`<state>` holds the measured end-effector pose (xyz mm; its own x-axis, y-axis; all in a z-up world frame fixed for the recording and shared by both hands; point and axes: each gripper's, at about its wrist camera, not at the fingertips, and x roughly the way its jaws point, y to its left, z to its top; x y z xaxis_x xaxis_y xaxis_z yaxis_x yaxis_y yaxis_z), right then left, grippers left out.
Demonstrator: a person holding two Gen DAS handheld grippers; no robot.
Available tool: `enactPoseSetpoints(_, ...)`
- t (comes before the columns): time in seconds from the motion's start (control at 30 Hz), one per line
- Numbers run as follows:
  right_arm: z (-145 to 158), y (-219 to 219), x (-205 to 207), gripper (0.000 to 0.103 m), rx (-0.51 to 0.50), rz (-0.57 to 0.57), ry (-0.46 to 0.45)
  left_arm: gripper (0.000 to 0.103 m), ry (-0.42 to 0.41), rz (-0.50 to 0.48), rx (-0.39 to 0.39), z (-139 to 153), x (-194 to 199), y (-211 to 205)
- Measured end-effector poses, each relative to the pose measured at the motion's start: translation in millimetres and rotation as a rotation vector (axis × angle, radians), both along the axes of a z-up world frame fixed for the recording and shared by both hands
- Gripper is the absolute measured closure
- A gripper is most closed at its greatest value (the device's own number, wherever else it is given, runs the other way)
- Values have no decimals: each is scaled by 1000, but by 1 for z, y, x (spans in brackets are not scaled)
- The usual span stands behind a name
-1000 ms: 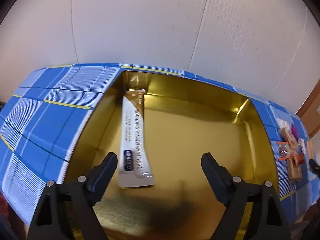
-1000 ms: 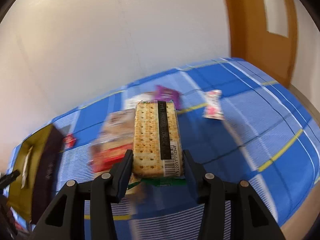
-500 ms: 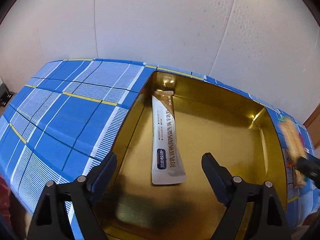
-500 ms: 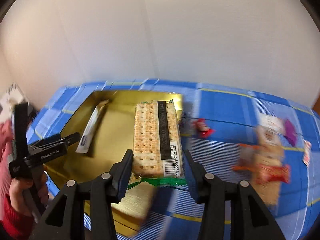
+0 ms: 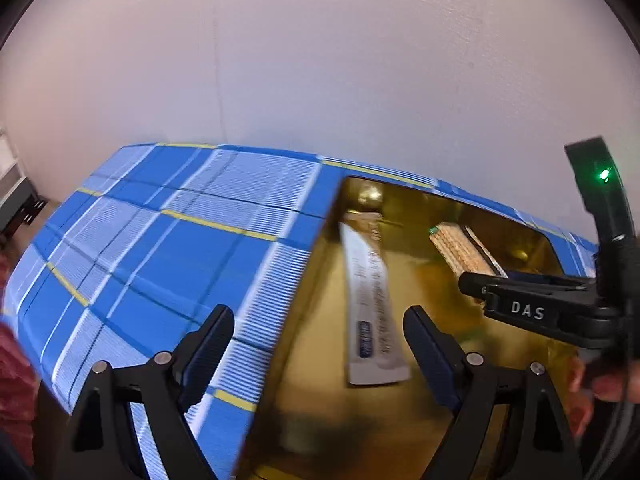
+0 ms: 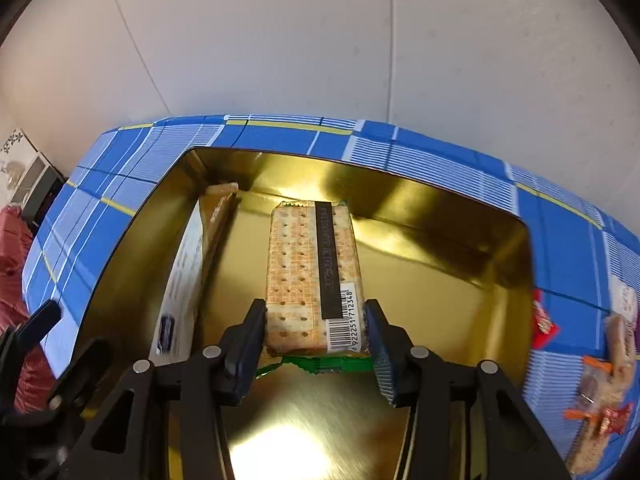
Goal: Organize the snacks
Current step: 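Lower the cracker pack into the gold tray and open the right tool, then move the right tool to the pink floral bar and grasp it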
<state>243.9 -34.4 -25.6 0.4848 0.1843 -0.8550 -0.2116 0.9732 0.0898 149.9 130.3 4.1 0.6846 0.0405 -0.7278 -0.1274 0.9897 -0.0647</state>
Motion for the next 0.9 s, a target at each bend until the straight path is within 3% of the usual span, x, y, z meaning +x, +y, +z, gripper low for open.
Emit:
enactPoseSetpoints(0.33, -9, 41, 29, 54, 19, -13, -2, 16, 31, 71, -65, -5, 5, 23)
enactPoseSetpoints(0.47, 0, 45, 29, 54, 92, 15, -28, 16, 35, 80, -66, -7, 5, 24)
enactPoseSetpoints(0.6, 15, 29, 16, 54, 128, 13, -65, 16, 35, 74, -74, -6, 5, 21)
enactPoseSetpoints(0.9, 49, -33, -30, 54, 56, -20, -198, 16, 21, 3, -89, -3, 1, -1)
